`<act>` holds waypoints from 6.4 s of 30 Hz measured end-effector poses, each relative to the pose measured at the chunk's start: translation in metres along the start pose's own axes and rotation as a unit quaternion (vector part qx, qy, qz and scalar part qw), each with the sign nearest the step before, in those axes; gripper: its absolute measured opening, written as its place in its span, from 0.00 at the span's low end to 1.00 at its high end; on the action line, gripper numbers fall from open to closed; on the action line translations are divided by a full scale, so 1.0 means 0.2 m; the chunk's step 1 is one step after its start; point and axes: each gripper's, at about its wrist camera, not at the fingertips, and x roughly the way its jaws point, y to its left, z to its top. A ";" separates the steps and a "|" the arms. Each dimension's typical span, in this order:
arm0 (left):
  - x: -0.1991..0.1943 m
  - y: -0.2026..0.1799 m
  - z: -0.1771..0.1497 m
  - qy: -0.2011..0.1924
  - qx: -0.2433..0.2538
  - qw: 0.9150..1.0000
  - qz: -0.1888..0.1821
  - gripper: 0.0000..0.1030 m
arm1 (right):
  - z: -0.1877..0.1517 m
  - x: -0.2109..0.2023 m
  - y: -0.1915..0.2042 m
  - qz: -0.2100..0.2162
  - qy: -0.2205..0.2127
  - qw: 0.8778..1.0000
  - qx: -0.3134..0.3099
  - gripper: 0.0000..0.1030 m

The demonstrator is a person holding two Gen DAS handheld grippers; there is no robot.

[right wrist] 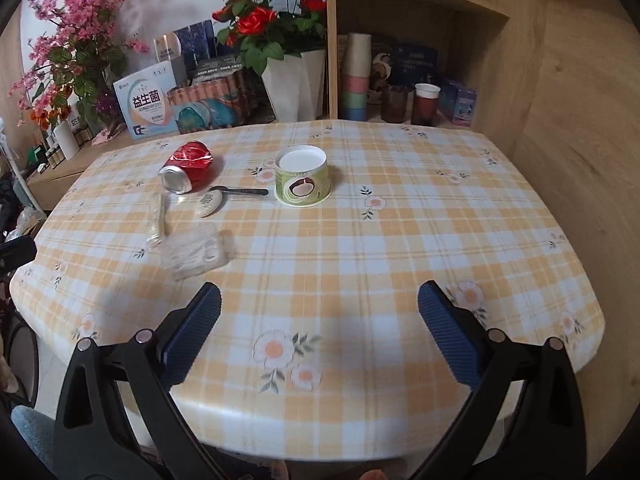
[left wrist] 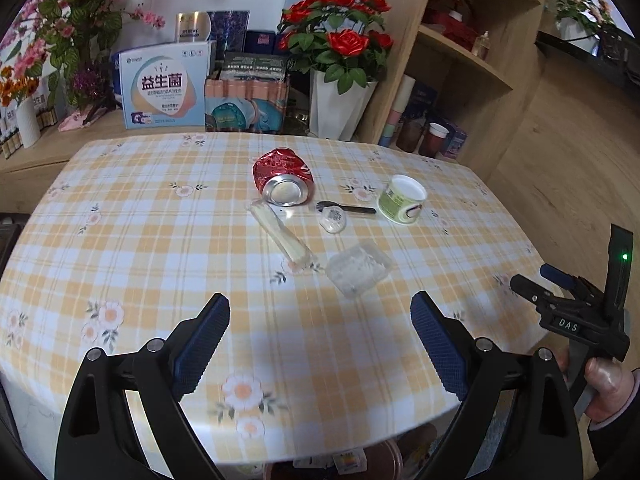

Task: Collect trash
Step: 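Grasp the crushed red can with the left gripper while right grasps the green cup, then carry the red can with the left gripper while right carries the green cup to the bin, then open the right gripper to drop the cup while left drops the red can into the bin, then move both grippers back over the remaining trash on the table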

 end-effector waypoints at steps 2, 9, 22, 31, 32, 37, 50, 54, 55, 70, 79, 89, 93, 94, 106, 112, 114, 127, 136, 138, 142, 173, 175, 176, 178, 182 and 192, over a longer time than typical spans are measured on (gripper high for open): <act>0.11 0.04 0.08 0.007 -0.008 1.000 -0.006 0.87 | 0.06 0.10 -0.02 0.018 0.009 1.000 0.010 0.94; 0.54 0.20 0.39 0.037 -0.048 0.998 -0.031 0.87 | 0.25 0.37 -0.01 0.042 0.016 0.999 -0.002 0.94; 1.03 0.50 0.69 0.062 -0.119 0.990 -0.044 0.66 | 0.56 0.89 0.07 0.031 0.019 0.998 -0.053 0.94; 1.20 0.57 0.70 0.082 -0.173 0.978 -0.088 0.66 | 0.63 1.08 0.10 0.035 0.028 0.998 -0.054 0.94; 1.22 0.57 0.70 0.085 -0.180 0.976 -0.093 0.66 | 0.63 1.09 0.09 0.037 0.031 0.998 -0.049 0.94; 1.30 0.59 0.70 0.098 -0.195 0.970 -0.106 0.60 | 0.62 1.13 0.07 0.041 0.040 0.998 -0.031 0.89; 1.28 0.46 0.69 0.110 -0.165 0.973 -0.119 0.16 | 0.58 1.12 0.02 0.054 0.056 0.997 -0.004 0.75; 1.18 0.39 0.72 0.090 -0.137 0.980 -0.116 0.13 | 0.57 1.06 0.02 0.055 0.053 0.997 -0.008 0.75; 1.14 0.38 0.72 0.085 -0.128 0.982 -0.114 0.12 | 0.56 1.05 0.02 0.055 0.052 0.997 -0.009 0.75; 0.71 0.18 0.68 0.055 -0.065 0.991 -0.100 0.11 | 0.50 0.66 0.09 0.078 0.021 0.997 -0.015 0.75; 0.32 0.06 0.51 0.032 -0.038 0.993 -0.103 0.11 | 0.40 0.31 0.17 0.098 -0.010 0.995 -0.033 0.75; -0.04 -0.02 0.28 0.006 -0.033 0.993 -0.116 0.11 | 0.19 -0.02 0.25 0.113 -0.027 0.992 -0.041 0.75; -0.17 -0.04 0.19 -0.005 -0.033 0.992 -0.118 0.11 | 0.09 -0.14 0.28 0.122 -0.032 0.991 -0.040 0.75; -0.19 -0.04 0.17 -0.007 -0.035 0.992 -0.120 0.11 | 0.07 -0.17 0.28 0.123 -0.032 0.991 -0.039 0.75; -0.45 -0.09 -0.10 -0.029 -0.056 0.989 -0.133 0.11 | -0.22 -0.44 0.39 0.127 -0.039 0.989 -0.066 0.75; -0.56 -0.10 -0.24 -0.042 -0.065 0.989 -0.128 0.11 | -0.37 -0.52 0.45 0.136 -0.031 0.988 -0.073 0.75; -0.60 -0.10 -0.28 -0.044 -0.066 0.989 -0.128 0.11 | -0.42 -0.53 0.47 0.139 -0.026 0.987 -0.072 0.75; -0.76 -0.04 -0.52 -0.054 -0.097 0.986 -0.123 0.11 | -0.75 -0.50 0.57 0.155 0.042 0.983 -0.083 0.75; -0.70 -0.02 -0.63 -0.037 -0.115 0.986 -0.116 0.11 | -0.86 -0.39 0.65 0.178 0.096 0.975 -0.090 0.78; -0.69 0.00 -0.64 -0.033 -0.121 0.986 -0.114 0.11 | -0.87 -0.37 0.65 0.179 0.101 0.975 -0.087 0.85; -0.67 0.02 -0.65 -0.028 -0.125 0.986 -0.109 0.11 | -0.86 -0.37 0.65 0.179 0.096 0.976 -0.086 0.89; -0.36 -0.19 -0.79 0.073 -0.088 0.987 -0.112 0.12 | -0.63 -0.45 0.10 0.067 -0.014 0.997 0.030 0.94; -0.36 -0.21 -0.77 0.067 -0.081 0.988 -0.117 0.16 | -0.63 -0.45 0.09 0.066 -0.014 0.997 0.031 0.94; -0.36 -0.22 -0.75 0.064 -0.076 0.988 -0.119 0.25 | -0.63 -0.45 0.08 0.065 -0.015 0.997 0.032 0.94; -0.38 -0.23 -0.72 0.050 -0.064 0.990 -0.113 0.36 | -0.63 -0.44 0.07 0.062 -0.016 0.997 0.034 0.94; -0.44 -0.25 -0.65 0.013 -0.035 0.996 -0.080 0.61 | -0.63 -0.44 0.04 0.055 -0.018 0.998 0.039 0.94; -0.53 -0.11 -0.51 -0.046 -0.028 0.998 0.026 0.94 | -0.61 -0.42 0.01 0.039 -0.017 0.999 0.032 0.94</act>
